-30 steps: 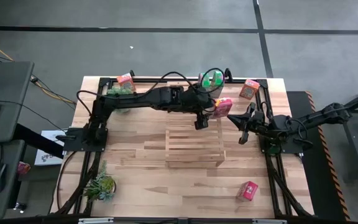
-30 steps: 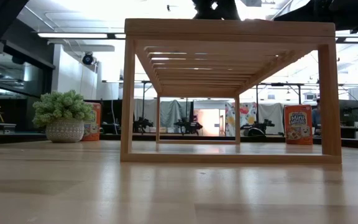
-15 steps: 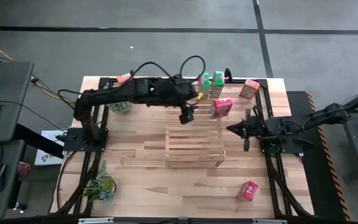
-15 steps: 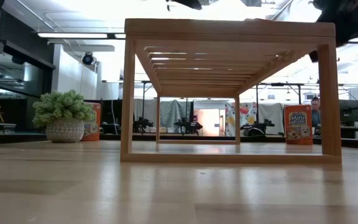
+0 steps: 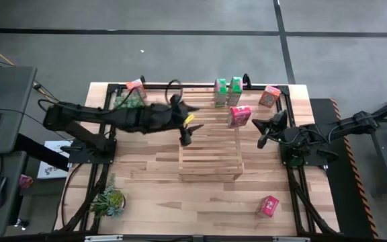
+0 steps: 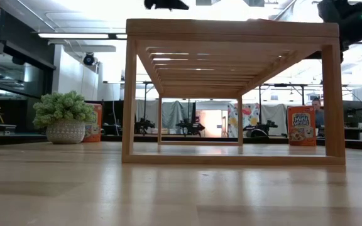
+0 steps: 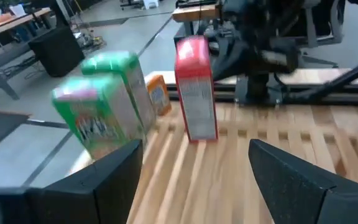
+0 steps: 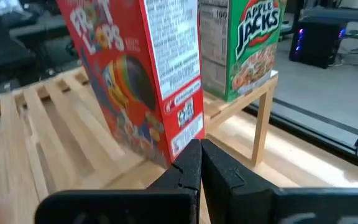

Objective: Stack cereal on shelf
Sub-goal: Put the top red cereal box on the shelf, then put the left orange cereal box on the shelf

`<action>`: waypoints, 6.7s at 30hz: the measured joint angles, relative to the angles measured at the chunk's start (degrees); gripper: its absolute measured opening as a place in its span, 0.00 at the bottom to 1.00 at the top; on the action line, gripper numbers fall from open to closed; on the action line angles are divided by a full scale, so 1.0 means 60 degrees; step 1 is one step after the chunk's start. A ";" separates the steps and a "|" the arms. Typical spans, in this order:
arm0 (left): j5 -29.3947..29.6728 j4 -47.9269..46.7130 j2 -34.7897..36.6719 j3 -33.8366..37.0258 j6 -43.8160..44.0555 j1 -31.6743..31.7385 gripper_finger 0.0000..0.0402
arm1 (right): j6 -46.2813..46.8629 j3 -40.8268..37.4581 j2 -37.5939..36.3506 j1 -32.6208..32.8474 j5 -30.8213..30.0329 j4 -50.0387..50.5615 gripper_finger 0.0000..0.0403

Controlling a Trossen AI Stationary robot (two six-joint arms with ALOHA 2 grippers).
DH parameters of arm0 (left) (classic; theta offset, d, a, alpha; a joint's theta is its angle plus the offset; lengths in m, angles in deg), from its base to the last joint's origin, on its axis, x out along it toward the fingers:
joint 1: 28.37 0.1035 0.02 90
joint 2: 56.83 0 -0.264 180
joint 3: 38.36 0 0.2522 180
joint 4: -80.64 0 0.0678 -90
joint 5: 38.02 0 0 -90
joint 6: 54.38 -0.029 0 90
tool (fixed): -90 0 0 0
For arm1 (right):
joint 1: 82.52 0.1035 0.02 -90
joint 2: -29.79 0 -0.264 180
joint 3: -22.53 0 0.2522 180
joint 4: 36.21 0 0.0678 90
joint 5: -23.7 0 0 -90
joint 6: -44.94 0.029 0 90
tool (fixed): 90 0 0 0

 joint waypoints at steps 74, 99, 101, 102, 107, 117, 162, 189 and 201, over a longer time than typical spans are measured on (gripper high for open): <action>0.0375 0.4891 0.0407 0.4476 0.1577 -0.0715 0.71 | -0.1671 0.1213 0.3974 -0.1562 0.0797 -0.2095 0.00; 0.0371 0.3753 0.1080 0.4458 0.1694 -0.0723 0.71 | 0.0911 0.1916 0.2615 -0.0734 0.2591 0.1837 0.00; 0.0374 0.3703 0.1198 0.4458 0.1701 -0.0723 0.71 | 0.0706 0.1912 0.2757 -0.0368 0.3077 0.1267 0.00; 0.0375 0.3692 0.1205 0.4458 0.1699 -0.0723 0.71 | 0.0481 0.1909 0.2867 -0.0193 0.3328 0.0894 0.00; 0.0375 0.3662 0.1189 0.4458 0.1701 -0.0703 0.71 | -0.0836 0.1902 0.3587 0.0401 0.3803 -0.1190 0.00; 0.0616 0.3655 0.1172 0.4458 0.1948 -0.0690 0.71 | -0.1457 0.2124 0.4459 0.0047 0.2511 -0.1908 0.00; 0.0630 0.1934 0.2744 0.4476 0.1684 -0.1358 0.71 | -0.2084 0.2455 0.3321 0.1119 0.2211 -0.1253 0.00; 0.1243 -0.2180 0.4121 0.3307 0.1922 0.4004 0.71 | -0.2007 0.2444 0.3322 0.1637 0.0520 -0.1288 0.00; -0.2097 -0.6924 0.0193 -0.0099 0.1809 0.9073 0.71 | -0.1833 0.2444 0.3333 0.1555 0.0593 -0.0940 0.00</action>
